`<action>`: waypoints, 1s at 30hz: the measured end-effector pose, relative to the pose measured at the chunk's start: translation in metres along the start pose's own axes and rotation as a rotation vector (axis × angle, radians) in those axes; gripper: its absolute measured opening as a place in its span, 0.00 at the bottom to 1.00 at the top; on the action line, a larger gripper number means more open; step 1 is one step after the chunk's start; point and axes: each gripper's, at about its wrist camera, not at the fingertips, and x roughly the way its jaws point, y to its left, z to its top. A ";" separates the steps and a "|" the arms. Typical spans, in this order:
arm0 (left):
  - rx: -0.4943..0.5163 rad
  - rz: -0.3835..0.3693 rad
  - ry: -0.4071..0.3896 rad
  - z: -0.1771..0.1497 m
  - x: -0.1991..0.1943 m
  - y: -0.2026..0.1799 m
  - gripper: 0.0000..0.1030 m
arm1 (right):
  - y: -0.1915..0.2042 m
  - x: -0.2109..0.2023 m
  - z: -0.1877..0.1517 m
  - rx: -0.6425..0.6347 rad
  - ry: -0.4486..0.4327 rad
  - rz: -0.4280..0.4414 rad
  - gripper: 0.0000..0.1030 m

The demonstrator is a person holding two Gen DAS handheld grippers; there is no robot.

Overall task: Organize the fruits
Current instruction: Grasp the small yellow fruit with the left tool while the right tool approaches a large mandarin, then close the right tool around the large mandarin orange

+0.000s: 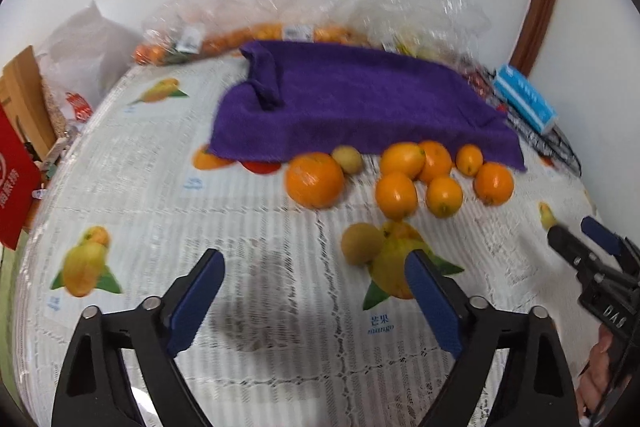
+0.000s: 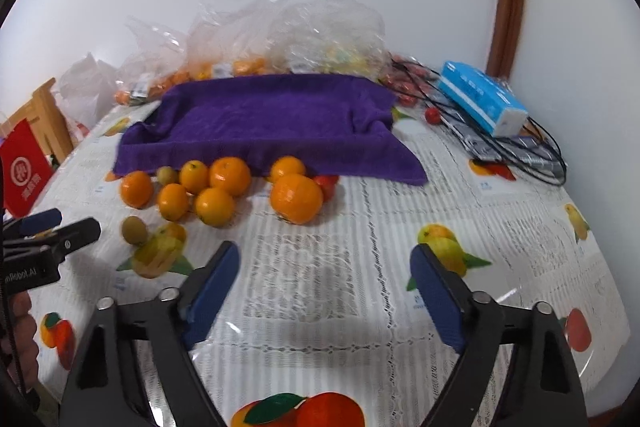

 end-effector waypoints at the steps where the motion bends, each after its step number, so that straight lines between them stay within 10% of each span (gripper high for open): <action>1: 0.012 0.000 0.013 -0.001 0.006 -0.003 0.86 | -0.002 0.003 -0.001 0.009 0.010 0.000 0.80; 18: 0.096 -0.019 0.000 0.001 0.037 -0.023 0.50 | -0.032 0.026 -0.016 0.175 0.060 0.074 0.55; 23: 0.053 -0.033 -0.011 0.001 0.035 -0.014 0.26 | -0.031 0.029 -0.015 0.160 0.066 0.092 0.52; 30: 0.068 -0.089 -0.006 0.002 0.036 -0.016 0.26 | -0.030 0.039 -0.006 0.141 0.057 0.133 0.52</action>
